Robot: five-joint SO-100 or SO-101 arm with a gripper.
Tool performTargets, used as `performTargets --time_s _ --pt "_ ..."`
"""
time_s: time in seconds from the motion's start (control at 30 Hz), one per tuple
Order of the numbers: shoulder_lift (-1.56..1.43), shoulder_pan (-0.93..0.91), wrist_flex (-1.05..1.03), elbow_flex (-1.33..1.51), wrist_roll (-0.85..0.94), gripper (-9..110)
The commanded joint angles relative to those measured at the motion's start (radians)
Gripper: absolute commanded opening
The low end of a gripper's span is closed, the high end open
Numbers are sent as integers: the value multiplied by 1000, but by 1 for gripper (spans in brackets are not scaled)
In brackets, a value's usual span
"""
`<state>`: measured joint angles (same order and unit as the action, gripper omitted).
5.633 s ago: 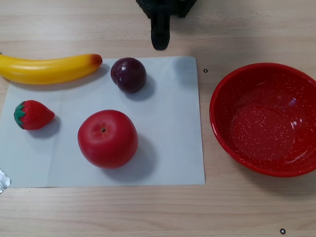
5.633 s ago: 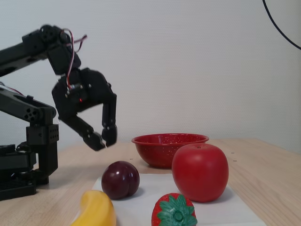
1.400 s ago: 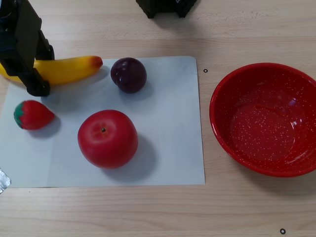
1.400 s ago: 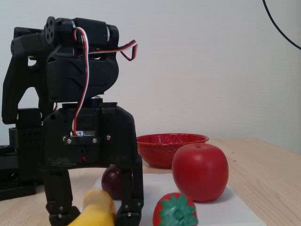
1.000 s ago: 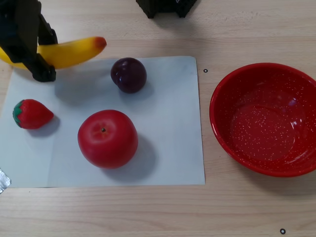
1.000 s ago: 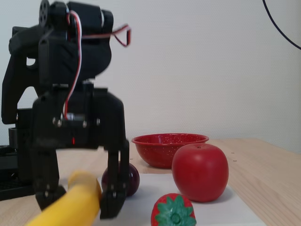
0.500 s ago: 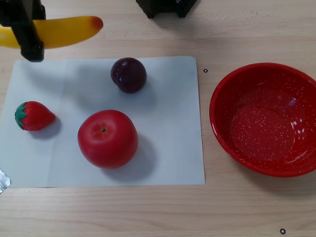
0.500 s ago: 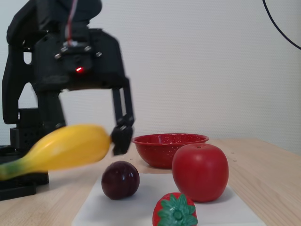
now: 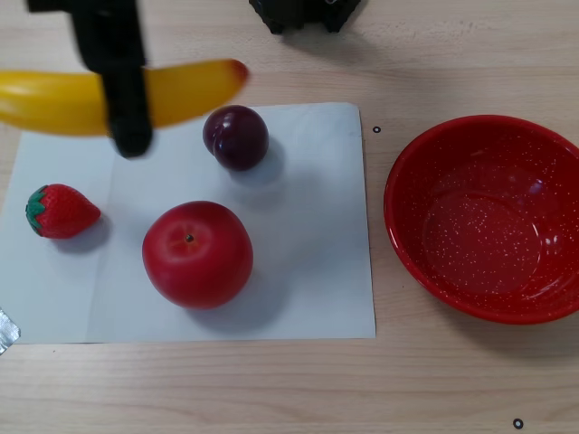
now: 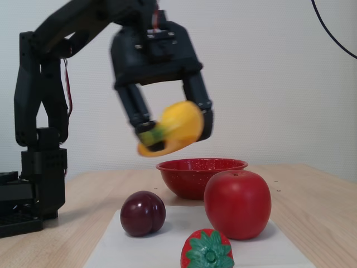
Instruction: Grasp the banana and put it in the red bowl.
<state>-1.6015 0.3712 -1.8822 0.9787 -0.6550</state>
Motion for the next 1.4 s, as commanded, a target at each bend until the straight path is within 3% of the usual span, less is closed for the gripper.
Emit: performTargets --time_s 0.0,0.43,0.67,1.3,1.37 --pt "-189 -64 -23 -160 52 0" --pt "-169 -549 3 -293 348 0" --pt "-127 -758 172 -265 495 0" --pt "-67 -951 839 230 580 0" --pt "-63 -951 873 259 572 8"
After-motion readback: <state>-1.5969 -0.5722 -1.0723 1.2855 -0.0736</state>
